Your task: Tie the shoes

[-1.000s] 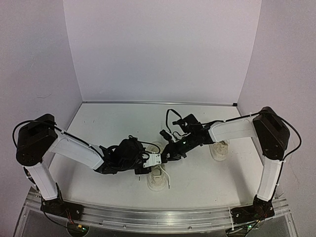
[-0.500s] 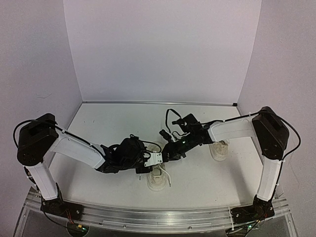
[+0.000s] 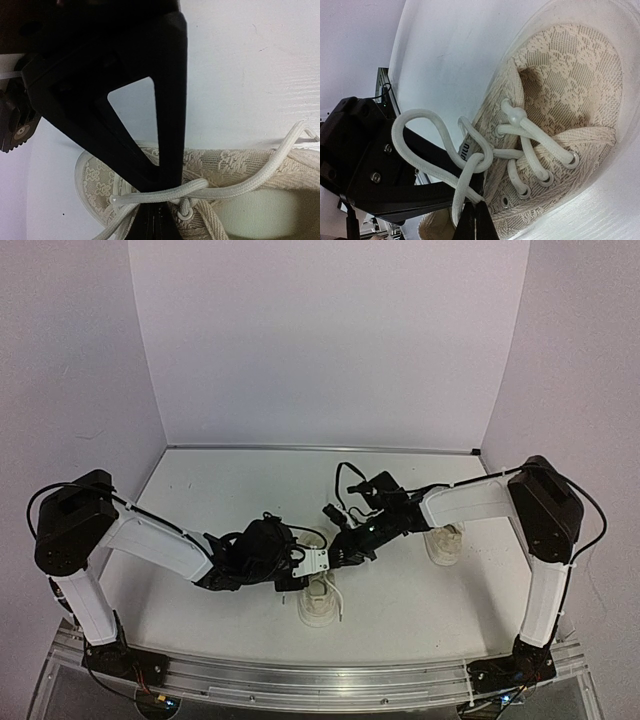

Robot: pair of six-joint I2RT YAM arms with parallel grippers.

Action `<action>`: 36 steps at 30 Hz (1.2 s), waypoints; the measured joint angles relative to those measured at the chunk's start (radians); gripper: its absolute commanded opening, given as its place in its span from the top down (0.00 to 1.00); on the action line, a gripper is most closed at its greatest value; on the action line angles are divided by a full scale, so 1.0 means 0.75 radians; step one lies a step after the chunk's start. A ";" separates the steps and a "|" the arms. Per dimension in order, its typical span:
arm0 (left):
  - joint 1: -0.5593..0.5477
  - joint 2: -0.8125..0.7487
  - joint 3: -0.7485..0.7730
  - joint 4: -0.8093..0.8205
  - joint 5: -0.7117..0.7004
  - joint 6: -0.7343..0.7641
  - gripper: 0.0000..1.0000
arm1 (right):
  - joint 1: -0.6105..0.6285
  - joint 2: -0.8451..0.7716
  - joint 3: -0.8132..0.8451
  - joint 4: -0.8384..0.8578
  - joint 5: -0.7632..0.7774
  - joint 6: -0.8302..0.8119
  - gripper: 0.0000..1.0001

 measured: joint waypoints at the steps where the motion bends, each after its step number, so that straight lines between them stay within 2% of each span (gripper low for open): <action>1: 0.000 0.000 0.000 -0.001 -0.001 0.000 0.99 | 0.000 0.000 0.000 0.000 0.001 0.000 1.00; 3: 0.000 -0.001 0.000 -0.003 -0.004 0.000 0.98 | 0.000 0.000 0.000 0.000 0.003 0.000 1.00; 15: -0.008 -0.090 -0.023 -0.061 -0.039 -0.009 0.73 | 0.001 -0.016 0.000 -0.002 0.033 -0.010 1.00; 21: -0.003 -0.180 -0.057 -0.125 -0.035 -0.038 0.66 | -0.002 -0.059 0.000 -0.007 0.063 -0.026 1.00; 30: 0.118 -0.362 -0.072 -0.244 0.084 -0.123 0.56 | -0.002 -0.070 -0.001 -0.027 0.087 -0.059 1.00; 36: 0.170 -0.376 -0.066 -0.274 0.176 -0.158 0.48 | -0.002 -0.071 -0.001 -0.034 0.084 -0.077 1.00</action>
